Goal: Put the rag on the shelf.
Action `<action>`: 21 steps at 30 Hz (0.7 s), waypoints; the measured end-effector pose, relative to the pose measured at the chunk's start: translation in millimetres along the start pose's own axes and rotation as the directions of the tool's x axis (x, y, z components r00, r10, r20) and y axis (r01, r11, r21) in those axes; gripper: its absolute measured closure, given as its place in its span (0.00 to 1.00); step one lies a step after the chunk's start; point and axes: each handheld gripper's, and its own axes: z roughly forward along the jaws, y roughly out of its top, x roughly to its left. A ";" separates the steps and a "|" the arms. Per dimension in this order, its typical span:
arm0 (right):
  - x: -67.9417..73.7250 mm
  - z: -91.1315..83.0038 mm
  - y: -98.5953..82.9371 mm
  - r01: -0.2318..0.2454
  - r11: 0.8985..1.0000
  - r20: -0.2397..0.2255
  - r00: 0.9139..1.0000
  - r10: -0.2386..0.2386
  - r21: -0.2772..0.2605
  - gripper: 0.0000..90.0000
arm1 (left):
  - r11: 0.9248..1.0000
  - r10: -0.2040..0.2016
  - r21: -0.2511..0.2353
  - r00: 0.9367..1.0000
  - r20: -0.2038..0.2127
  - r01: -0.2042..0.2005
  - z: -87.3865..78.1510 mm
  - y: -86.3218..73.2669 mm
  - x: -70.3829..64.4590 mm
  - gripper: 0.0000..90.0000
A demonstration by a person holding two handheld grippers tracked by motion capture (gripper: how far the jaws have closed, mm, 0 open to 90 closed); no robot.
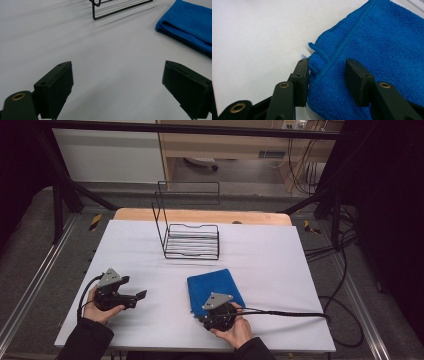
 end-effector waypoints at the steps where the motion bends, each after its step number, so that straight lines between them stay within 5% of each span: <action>1: -0.9 0.3 0.2 -0.001 1.000 0.004 1.000 0.001 -0.002 0.66 | 1.000 -0.001 0.000 1.000 0.000 0.001 0.0 0.0 0.1 0.11; 8: -5.9 0.7 2.3 0.008 1.000 0.054 0.999 -0.008 0.015 0.93 | 1.000 -0.002 -0.001 1.000 -0.001 0.002 0.0 -0.1 0.4 0.11; 21: -9.0 -10.2 20.1 -0.075 0.997 -0.027 0.997 0.074 -0.028 0.97 | 1.000 -0.003 -0.001 1.000 -0.003 0.003 -0.1 0.1 1.3 0.11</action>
